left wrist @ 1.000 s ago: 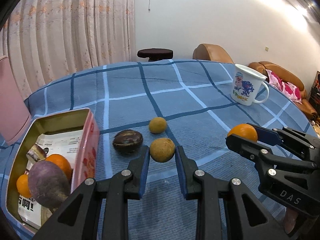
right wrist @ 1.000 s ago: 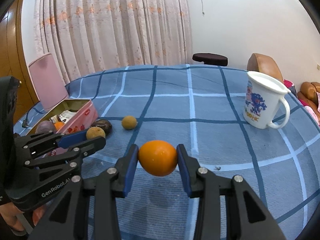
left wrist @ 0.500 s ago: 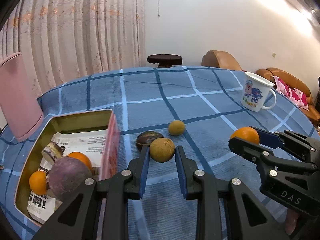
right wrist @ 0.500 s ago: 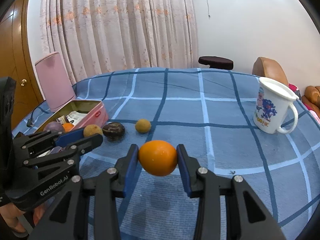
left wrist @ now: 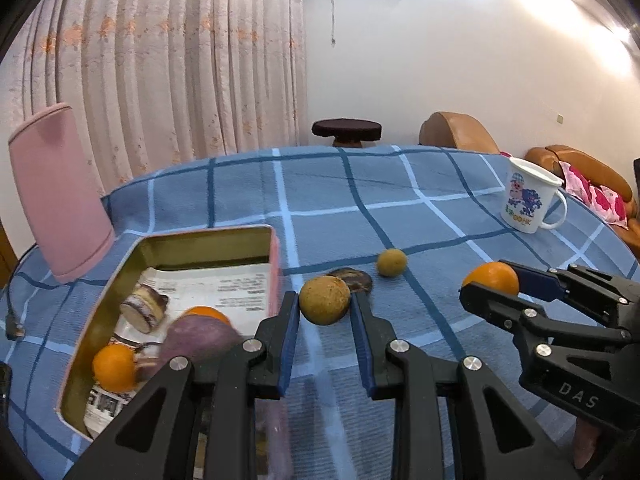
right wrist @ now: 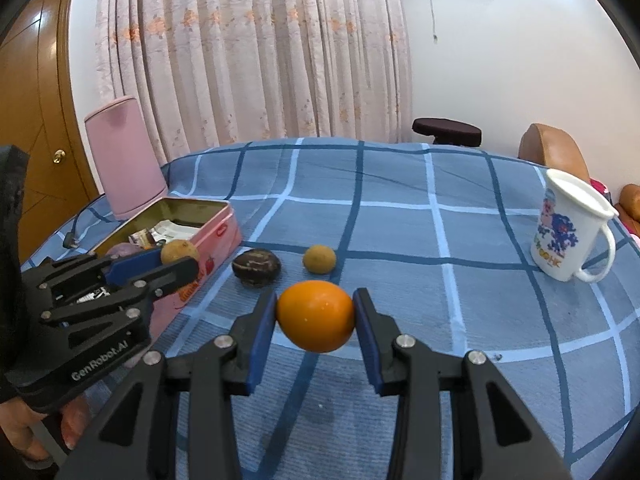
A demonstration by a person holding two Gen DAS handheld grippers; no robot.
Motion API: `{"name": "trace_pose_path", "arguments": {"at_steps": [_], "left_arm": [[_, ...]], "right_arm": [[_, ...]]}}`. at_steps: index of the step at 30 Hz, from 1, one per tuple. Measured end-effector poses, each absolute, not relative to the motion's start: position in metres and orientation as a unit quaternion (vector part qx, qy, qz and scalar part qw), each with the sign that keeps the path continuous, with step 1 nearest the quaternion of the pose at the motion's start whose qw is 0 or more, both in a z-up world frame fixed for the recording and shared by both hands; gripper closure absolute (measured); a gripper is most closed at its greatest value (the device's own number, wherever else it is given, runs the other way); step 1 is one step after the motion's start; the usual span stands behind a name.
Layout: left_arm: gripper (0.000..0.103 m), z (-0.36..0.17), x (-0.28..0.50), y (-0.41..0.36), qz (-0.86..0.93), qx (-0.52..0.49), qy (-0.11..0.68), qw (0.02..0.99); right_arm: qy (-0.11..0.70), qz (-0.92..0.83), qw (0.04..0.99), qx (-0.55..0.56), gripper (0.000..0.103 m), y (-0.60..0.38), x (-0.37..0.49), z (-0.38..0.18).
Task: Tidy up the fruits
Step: 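Carry the orange over the pink tin and open the right tool while the left tool releases its fruit there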
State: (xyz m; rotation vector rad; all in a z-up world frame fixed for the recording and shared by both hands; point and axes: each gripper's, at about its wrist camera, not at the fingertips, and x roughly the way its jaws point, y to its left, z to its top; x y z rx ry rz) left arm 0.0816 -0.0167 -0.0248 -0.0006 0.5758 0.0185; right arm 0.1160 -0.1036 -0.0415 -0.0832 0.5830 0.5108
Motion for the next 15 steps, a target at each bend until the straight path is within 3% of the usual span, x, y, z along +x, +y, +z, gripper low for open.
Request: {"name": "trace_pose_path", "arguments": {"at_steps": [15], "left_arm": [[0.075,-0.008,0.069,0.053,0.079,-0.021,0.265,0.961]], "right_arm": [[0.265,0.298,0.915,-0.065,0.061,-0.049,0.121,-0.017]]}}
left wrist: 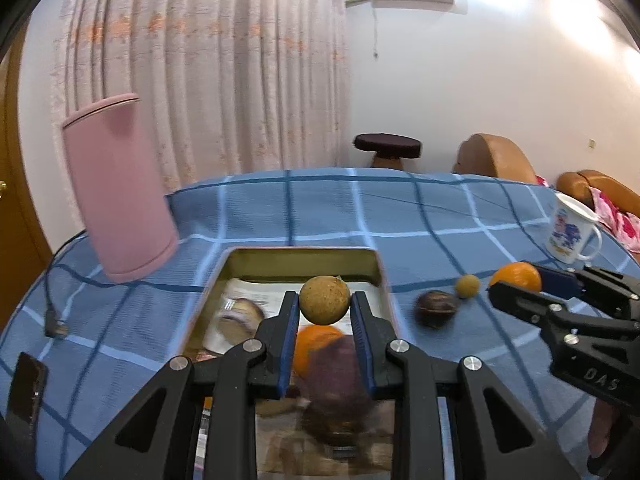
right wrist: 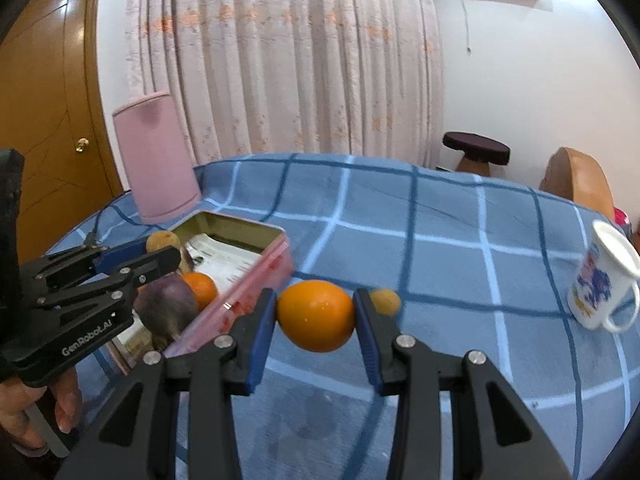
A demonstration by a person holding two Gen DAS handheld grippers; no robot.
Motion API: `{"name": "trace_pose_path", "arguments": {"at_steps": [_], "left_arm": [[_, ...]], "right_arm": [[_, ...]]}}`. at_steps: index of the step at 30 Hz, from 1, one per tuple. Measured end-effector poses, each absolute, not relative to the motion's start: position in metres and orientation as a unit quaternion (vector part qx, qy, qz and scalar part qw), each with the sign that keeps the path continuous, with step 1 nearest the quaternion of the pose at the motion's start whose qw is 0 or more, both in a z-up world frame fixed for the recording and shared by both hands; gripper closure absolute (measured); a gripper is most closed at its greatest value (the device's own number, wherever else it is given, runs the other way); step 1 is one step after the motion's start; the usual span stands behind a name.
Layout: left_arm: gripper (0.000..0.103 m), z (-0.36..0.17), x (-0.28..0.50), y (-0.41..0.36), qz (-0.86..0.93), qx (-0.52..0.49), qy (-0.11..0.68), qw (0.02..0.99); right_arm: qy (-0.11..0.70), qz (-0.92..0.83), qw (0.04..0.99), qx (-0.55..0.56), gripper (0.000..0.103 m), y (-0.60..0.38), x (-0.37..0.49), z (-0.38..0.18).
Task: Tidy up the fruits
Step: 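Carry the orange over the pink tin and open the right tool while the left tool releases its fruit there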
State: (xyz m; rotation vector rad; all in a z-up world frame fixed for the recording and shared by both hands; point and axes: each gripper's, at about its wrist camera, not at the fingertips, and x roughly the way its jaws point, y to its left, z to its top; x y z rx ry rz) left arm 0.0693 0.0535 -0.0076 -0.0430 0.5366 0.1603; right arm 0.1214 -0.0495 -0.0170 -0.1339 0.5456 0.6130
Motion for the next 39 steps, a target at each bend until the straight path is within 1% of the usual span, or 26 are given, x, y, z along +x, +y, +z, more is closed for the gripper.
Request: {"name": "trace_pose_path", "arguments": {"at_steps": [12,24,39], "left_arm": [[0.075,-0.013,0.076,0.102,0.120,-0.028,0.290,0.949],[0.075,-0.021,0.080,0.112,0.121,-0.029,0.302,0.945],[0.075,-0.032,0.085,0.118,0.115,-0.040,0.318,0.940]], "right_arm": [[0.265,0.347,0.897,-0.074,0.061,0.008,0.135,-0.006],[0.291,0.361,0.883,-0.075,0.061,0.043,0.149,-0.021],[0.316,0.366,0.872,-0.079,0.061,0.056,0.154,-0.037]]}}
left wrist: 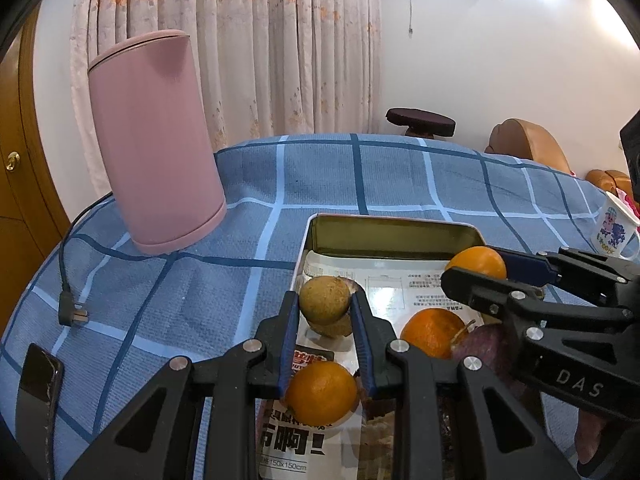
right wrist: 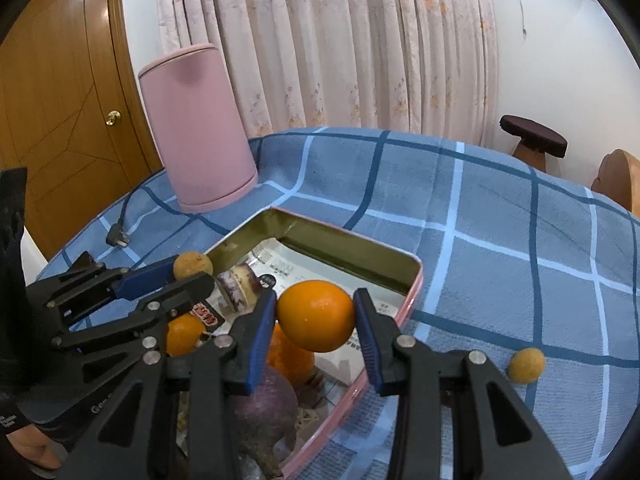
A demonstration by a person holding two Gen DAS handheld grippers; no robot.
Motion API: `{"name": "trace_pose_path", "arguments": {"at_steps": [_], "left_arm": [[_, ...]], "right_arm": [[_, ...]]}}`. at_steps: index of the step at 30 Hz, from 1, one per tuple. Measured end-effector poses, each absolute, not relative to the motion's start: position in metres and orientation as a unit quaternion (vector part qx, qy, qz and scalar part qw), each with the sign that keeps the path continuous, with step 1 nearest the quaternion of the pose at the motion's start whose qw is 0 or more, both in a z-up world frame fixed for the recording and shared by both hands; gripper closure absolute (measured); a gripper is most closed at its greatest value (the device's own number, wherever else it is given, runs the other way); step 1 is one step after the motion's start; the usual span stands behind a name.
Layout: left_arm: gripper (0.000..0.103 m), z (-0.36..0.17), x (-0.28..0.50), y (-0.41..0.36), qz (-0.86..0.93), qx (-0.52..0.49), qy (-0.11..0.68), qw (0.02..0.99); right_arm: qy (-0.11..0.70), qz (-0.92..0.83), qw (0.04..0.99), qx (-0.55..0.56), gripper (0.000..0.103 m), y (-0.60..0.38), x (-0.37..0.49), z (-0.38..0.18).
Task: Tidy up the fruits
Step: 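Carry the orange over the pink tin and open the right tool while the left tool releases its fruit there, then grasp the dark brown round fruit with the right tool while the left tool grasps another yellow-brown fruit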
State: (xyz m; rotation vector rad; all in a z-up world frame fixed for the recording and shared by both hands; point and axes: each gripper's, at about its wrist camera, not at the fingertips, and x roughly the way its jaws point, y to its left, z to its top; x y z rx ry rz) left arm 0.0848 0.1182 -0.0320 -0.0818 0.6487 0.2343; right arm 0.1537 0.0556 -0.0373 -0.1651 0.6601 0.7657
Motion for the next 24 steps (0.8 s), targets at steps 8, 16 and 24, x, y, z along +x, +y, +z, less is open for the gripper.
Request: {"name": "trace_pose_path", "arguments": {"at_steps": [8,16,24], "left_arm": [[0.074,-0.032,0.081,0.121,0.114,-0.057,0.325,0.937],[0.033,-0.019,0.067,0.115,0.117,-0.068,0.300,0.944],[0.032,-0.014,0.072,0.075,0.078,-0.055,0.299,0.950]], "right_arm": [[0.312,0.379,0.868,-0.068,0.029,0.053,0.151,-0.034],[0.281,0.342,0.896,-0.044,0.021,-0.011,0.141,-0.019],[0.292,0.251,0.922,-0.039,0.021,-0.085,0.158,-0.024]]}}
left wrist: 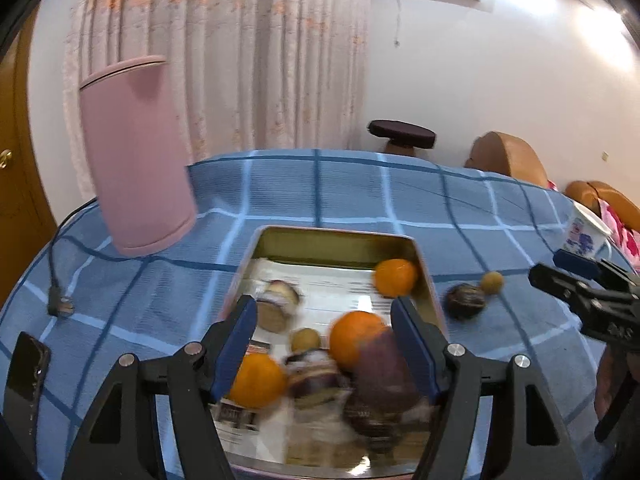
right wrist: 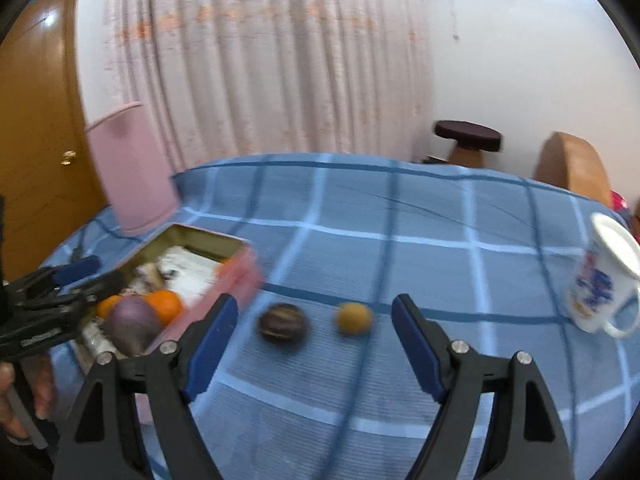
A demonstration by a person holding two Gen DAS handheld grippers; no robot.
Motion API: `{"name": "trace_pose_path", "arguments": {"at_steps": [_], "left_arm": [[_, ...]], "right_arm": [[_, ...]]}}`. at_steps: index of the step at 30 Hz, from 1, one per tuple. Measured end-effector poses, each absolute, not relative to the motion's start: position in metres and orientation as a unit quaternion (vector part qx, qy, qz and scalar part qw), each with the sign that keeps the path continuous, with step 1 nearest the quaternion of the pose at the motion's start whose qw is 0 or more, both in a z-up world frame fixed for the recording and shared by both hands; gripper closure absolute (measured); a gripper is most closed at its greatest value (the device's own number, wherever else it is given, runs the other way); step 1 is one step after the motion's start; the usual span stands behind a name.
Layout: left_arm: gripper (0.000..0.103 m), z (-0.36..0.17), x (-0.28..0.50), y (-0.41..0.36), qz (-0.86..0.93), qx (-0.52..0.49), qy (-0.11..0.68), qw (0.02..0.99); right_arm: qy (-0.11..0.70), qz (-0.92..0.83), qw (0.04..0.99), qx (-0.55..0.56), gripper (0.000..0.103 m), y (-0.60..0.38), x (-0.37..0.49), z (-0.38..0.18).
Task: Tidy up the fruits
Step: 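Grasp the dark brown round fruit with the right tool while the left tool grasps another yellow-brown fruit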
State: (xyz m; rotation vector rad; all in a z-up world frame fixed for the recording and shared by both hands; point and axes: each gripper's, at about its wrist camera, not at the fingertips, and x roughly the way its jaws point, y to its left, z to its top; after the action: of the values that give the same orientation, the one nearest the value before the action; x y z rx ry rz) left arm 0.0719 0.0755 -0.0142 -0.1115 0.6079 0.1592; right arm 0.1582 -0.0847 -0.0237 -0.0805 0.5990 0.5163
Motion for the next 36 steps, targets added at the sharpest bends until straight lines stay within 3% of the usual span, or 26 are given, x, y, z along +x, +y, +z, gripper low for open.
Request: {"name": "trace_pose_path", "arguments": {"at_steps": [4,11,20,27,36], "left_arm": [[0.032,-0.016,0.079,0.058,0.067,-0.049,0.305,0.949],[0.032,-0.017,0.088,0.039,0.061,-0.033,0.310,0.948],[0.032,-0.019,0.091,0.066,0.098,-0.062,0.311,0.943],[0.032,-0.013,0.086,0.070,0.099,-0.059,0.304,0.946],[0.032,-0.004,0.094,0.047,0.081,-0.039,0.307,0.947]], "right_arm": [[0.306,0.230,0.923,-0.034,0.022,-0.099,0.170,-0.029],[0.332,0.231,0.914,-0.044,0.036,-0.092,0.187,-0.045],[0.321,0.302,0.892,-0.096,0.038,-0.041,0.178,-0.043],[0.376,0.311,0.861,-0.141,0.055,-0.008,0.189,-0.072],[0.351,0.305,0.881,-0.089,0.056,-0.040,0.184,-0.057]]}}
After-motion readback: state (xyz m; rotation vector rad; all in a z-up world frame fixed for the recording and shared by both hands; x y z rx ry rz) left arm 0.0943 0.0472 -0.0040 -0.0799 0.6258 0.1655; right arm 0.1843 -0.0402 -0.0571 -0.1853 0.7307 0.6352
